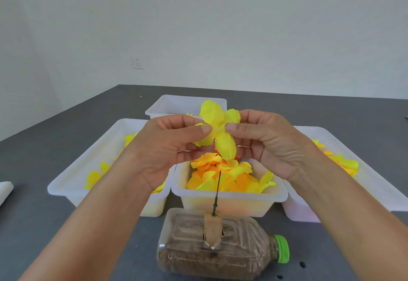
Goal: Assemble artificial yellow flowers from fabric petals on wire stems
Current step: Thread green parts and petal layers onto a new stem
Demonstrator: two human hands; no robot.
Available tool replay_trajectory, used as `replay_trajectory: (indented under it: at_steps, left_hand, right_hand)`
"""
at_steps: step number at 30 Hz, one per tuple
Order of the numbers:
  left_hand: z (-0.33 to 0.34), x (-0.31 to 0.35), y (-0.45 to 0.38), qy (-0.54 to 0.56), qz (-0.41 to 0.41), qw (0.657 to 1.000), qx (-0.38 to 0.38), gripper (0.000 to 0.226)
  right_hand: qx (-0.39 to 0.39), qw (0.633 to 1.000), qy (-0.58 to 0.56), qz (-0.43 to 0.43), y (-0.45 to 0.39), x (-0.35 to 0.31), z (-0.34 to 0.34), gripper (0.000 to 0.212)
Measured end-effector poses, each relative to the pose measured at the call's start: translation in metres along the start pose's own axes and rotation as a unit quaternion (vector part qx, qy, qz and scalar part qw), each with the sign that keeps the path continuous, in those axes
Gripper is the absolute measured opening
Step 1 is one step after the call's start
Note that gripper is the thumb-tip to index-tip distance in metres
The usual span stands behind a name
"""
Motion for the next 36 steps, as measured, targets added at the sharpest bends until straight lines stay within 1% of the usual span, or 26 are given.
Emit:
replay_trajectory:
  at_steps: [4,6,7,8,11,13,16,20,21,27,33,35,36]
  left_hand:
    - [0.008,-0.009,0.016,-0.003,-0.035,0.999,-0.023,0.016]
    - [0.011,-0.021,0.021,-0.018,-0.061,0.998,-0.029,0.025]
    - [0.01,-0.028,0.023,-0.025,-0.075,0.996,-0.027,0.03]
    - [0.01,-0.034,0.024,-0.03,-0.088,0.995,-0.026,0.029]
    - [0.01,-0.047,0.026,-0.03,-0.116,0.993,-0.021,0.007]
    - [0.009,-0.054,0.024,-0.03,-0.127,0.991,-0.016,0.022]
    - [0.011,-0.057,0.021,-0.027,-0.134,0.99,-0.01,0.018]
    - [0.011,-0.06,0.019,-0.028,-0.142,0.989,-0.004,0.015]
    - [0.011,-0.06,0.019,-0.027,-0.145,0.989,-0.004,0.013]
    - [0.016,-0.062,0.023,-0.011,-0.154,0.988,-0.019,0.016]
    - [0.017,-0.069,0.026,-0.009,-0.166,0.986,-0.026,0.013]
    - [0.018,-0.069,0.028,-0.007,-0.163,0.986,-0.035,0.008]
    - [0.019,-0.067,0.028,-0.005,-0.159,0.986,-0.041,0.008]
  right_hand:
    - [-0.01,1.0,-0.007,0.029,0.015,0.006,0.007,0.028]
    - [-0.006,0.998,0.023,0.052,0.02,0.017,0.008,0.027]
    - [-0.001,0.997,0.038,0.065,0.022,0.023,0.007,0.022]
    - [0.005,0.996,0.048,0.076,0.023,0.029,0.005,0.017]
    - [0.028,0.992,0.066,0.101,0.022,0.042,-0.001,0.012]
    - [0.04,0.991,0.068,0.109,0.022,0.046,-0.004,0.012]
    - [0.043,0.99,0.058,0.117,0.021,0.049,-0.004,0.012]
    - [0.036,0.99,0.056,0.127,0.022,0.051,-0.004,0.03]
    - [0.036,0.989,0.055,0.131,0.023,0.052,-0.004,0.032]
    - [0.018,0.985,0.014,0.169,0.025,0.059,0.0,0.023]
    - [0.015,0.979,-0.014,0.203,0.028,0.071,0.005,0.02]
    - [0.006,0.979,-0.015,0.203,0.028,0.071,0.007,0.023]
    - [0.003,0.98,-0.015,0.2,0.027,0.071,0.007,0.029]
Point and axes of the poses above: each hand's wrist, its own y-axis away from the middle knuckle, its own z-axis out of the palm, x = y × z, the point moved 10 cm from there along -y, towards the middle knuckle, and after that the axes turned 6 degrees about x, right-handed, at the moved point
